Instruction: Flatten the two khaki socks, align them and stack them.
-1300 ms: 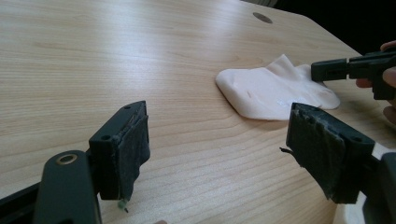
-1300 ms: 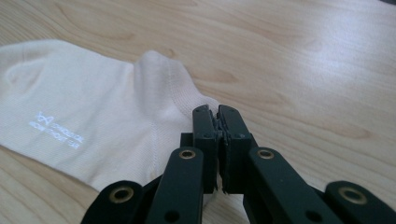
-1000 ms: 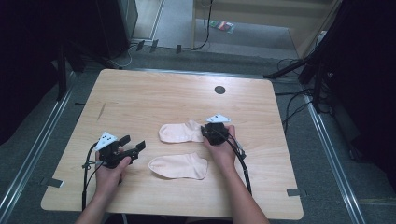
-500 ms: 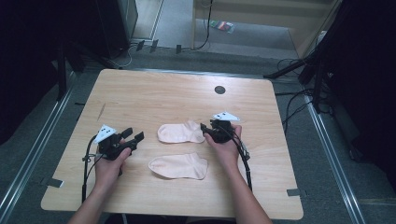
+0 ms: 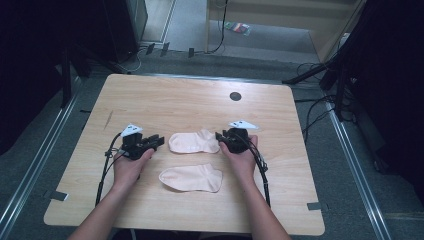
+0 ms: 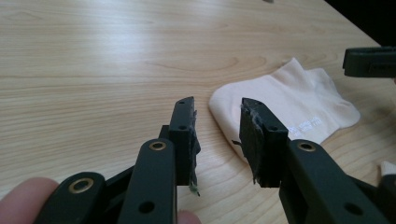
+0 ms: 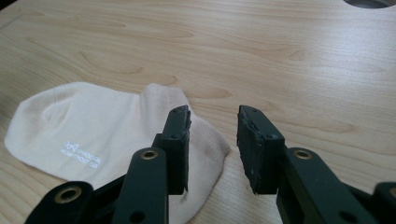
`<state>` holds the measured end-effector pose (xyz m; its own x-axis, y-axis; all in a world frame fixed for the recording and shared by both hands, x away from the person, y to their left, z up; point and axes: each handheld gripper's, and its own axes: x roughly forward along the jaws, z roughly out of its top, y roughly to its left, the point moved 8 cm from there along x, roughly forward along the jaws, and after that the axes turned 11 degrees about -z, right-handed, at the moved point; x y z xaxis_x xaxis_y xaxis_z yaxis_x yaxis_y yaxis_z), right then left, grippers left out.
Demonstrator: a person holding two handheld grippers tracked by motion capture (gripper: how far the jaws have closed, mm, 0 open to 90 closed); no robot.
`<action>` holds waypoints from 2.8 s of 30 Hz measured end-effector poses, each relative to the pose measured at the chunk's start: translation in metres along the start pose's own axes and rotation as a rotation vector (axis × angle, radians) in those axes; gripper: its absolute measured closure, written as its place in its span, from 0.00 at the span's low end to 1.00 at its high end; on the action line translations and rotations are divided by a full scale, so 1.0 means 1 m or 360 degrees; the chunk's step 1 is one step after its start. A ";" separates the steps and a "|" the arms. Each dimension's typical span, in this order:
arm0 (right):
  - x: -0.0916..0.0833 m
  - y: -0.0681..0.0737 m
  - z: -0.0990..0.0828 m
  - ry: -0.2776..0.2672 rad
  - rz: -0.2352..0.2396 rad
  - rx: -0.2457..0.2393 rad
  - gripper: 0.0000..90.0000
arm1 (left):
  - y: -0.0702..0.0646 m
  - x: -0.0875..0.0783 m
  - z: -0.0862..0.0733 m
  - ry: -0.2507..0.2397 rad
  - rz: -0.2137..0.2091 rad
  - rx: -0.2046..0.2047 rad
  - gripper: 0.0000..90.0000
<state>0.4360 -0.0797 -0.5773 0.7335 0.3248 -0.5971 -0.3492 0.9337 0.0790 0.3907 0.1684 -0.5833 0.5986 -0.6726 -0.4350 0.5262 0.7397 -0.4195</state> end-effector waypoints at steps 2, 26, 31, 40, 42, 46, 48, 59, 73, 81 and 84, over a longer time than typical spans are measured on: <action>0.000 0.001 0.000 0.0012 0.0014 0.0033 0.74 | -0.005 0.007 0.000 0.0047 -0.0015 0.0024 0.75; 0.017 0.012 -0.011 0.0097 -0.0122 -0.0104 0.86 | -0.005 0.031 -0.009 0.0222 0.0124 0.0110 0.93; 0.017 0.012 -0.013 0.0086 -0.0167 -0.0140 0.93 | -0.006 0.032 -0.009 0.0229 0.0132 0.0127 0.98; 0.009 0.009 -0.013 0.0071 -0.0143 -0.0057 1.00 | -0.005 0.028 -0.009 0.0216 0.0127 0.0123 1.00; 0.005 0.009 -0.009 0.0025 -0.0126 -0.0063 1.00 | -0.007 0.025 -0.007 0.0192 0.0109 0.0128 1.00; -0.002 0.010 -0.004 -0.0002 -0.0114 -0.0051 1.00 | -0.013 0.018 0.001 0.0123 0.0077 0.0122 1.00; -0.013 0.011 0.004 -0.0047 -0.0095 -0.0043 1.00 | -0.018 0.009 0.008 0.0081 0.0046 0.0115 1.00; -0.054 0.024 0.016 -0.0119 -0.0047 -0.0052 1.00 | -0.044 -0.033 0.018 -0.0014 -0.0061 0.0161 1.00; -0.105 0.045 -0.030 -0.0071 0.0043 -0.0115 1.00 | -0.073 -0.073 -0.037 0.0067 -0.0133 0.0197 1.00; -0.111 0.045 -0.056 -0.0024 0.0033 -0.0171 1.00 | -0.084 -0.075 -0.057 0.0165 -0.0083 0.0321 1.00; -0.110 0.045 -0.063 -0.0005 0.0036 -0.0165 1.00 | -0.082 -0.071 -0.063 0.0196 -0.0035 0.0362 1.00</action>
<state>0.3030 -0.0834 -0.5579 0.7264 0.3465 -0.5935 -0.4241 0.9056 0.0096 0.2665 0.1540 -0.5678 0.5147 -0.6759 -0.5274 0.6691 0.7013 -0.2459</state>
